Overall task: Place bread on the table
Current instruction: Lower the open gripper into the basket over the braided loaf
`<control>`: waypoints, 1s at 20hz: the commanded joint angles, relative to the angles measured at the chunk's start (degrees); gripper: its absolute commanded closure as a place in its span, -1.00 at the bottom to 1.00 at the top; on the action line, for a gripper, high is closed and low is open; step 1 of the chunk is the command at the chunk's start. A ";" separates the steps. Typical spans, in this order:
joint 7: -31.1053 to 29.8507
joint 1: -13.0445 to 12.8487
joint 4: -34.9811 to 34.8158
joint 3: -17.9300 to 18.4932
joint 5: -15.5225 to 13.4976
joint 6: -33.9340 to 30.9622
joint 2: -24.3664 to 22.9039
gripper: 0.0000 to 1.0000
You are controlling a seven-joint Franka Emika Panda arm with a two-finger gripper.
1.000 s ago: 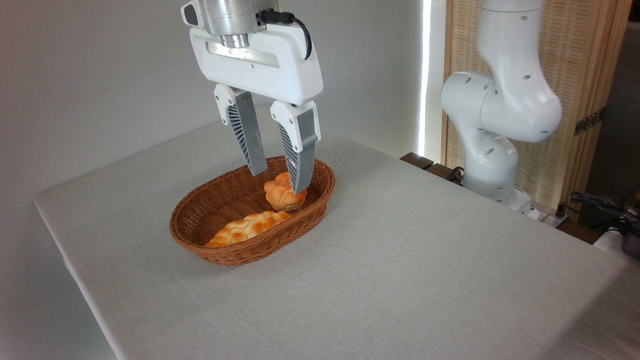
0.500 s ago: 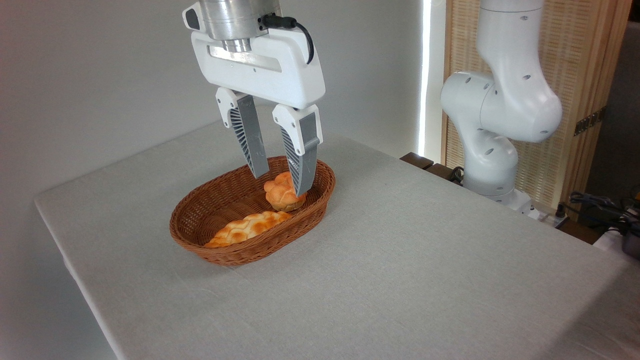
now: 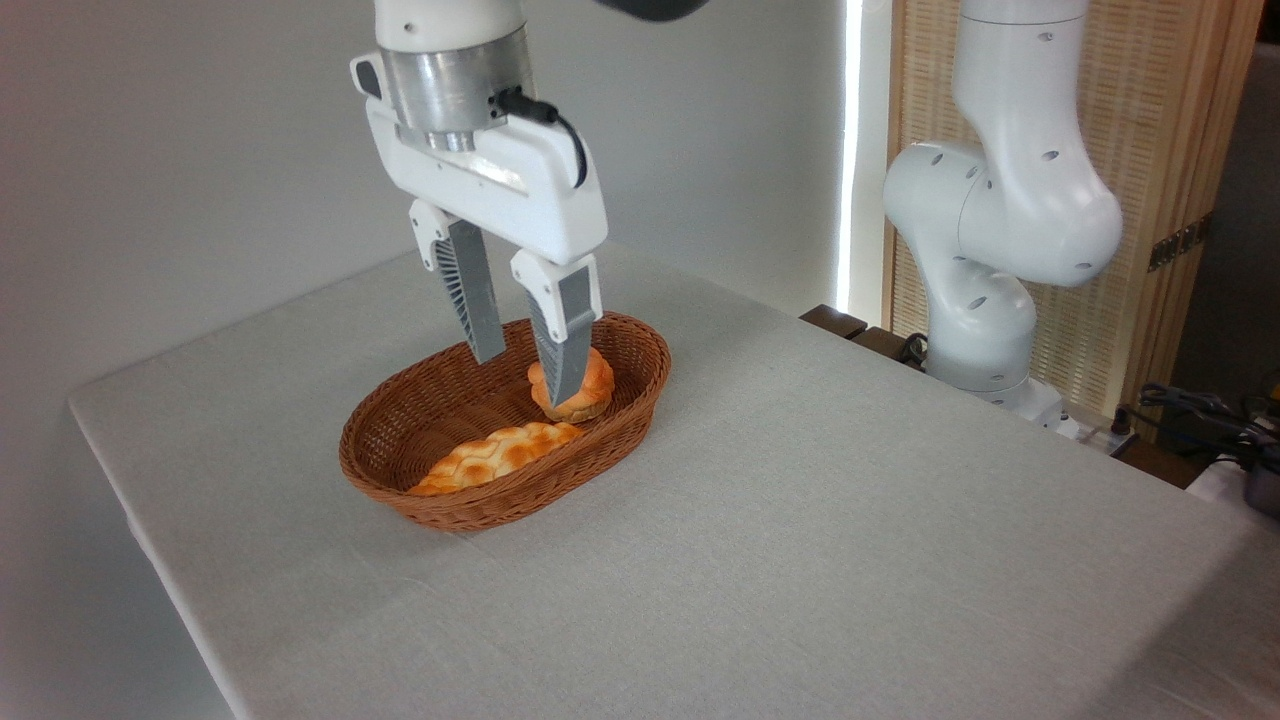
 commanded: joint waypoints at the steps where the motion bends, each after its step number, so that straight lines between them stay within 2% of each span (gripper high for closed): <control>1: -3.35 -3.74 -8.62 0.44 -0.90 7.07 -3.80 -1.00; 4: -4.58 -6.90 -16.97 0.44 -0.55 14.10 -6.52 -1.00; 8: -6.78 -9.89 -25.68 0.44 -0.55 21.31 -9.17 -1.00; 11: -6.52 -9.99 -30.08 0.44 0.85 24.92 -10.57 -1.00; 14: -6.52 -9.99 -30.71 0.44 4.36 26.07 -10.40 -1.00; 20: -6.52 -10.07 -31.24 0.53 4.02 28.01 -10.14 -1.00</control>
